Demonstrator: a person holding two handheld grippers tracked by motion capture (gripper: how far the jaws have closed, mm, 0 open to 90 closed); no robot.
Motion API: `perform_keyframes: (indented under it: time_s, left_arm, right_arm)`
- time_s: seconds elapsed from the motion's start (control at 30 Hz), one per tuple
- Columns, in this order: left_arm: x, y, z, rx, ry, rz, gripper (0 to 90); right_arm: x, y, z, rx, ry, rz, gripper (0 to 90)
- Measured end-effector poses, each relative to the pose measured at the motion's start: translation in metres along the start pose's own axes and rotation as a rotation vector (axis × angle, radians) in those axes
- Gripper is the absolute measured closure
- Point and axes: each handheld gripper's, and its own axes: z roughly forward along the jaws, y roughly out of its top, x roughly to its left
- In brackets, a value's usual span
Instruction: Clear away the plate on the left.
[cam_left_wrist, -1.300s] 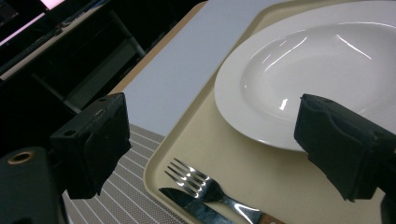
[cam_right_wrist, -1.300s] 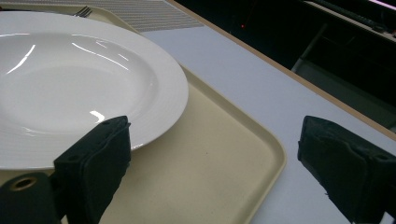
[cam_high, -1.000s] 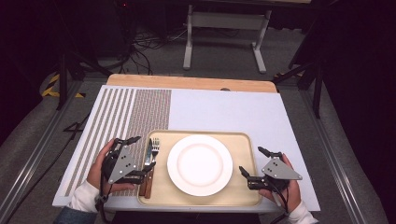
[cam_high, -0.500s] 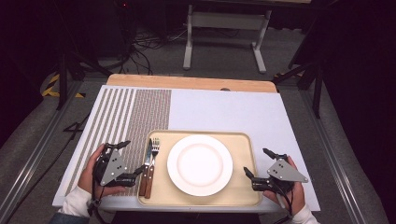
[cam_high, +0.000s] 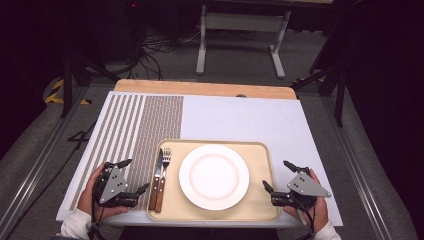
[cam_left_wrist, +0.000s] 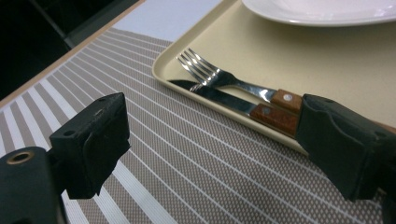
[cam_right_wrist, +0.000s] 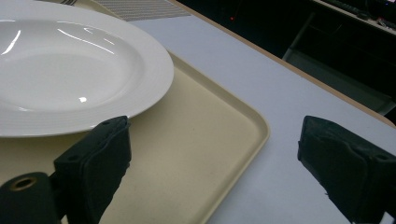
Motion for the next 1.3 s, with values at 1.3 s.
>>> perform_keyframes:
  time_s: [1.3]
  left_arm:
    - [0.0007, -0.0077, -0.0002, -0.006, -0.006, -0.044, 10.3]
  right_arm:
    - [0.0021, -0.0067, 0.0019, 0.024, 0.009, -0.012, 10.5]
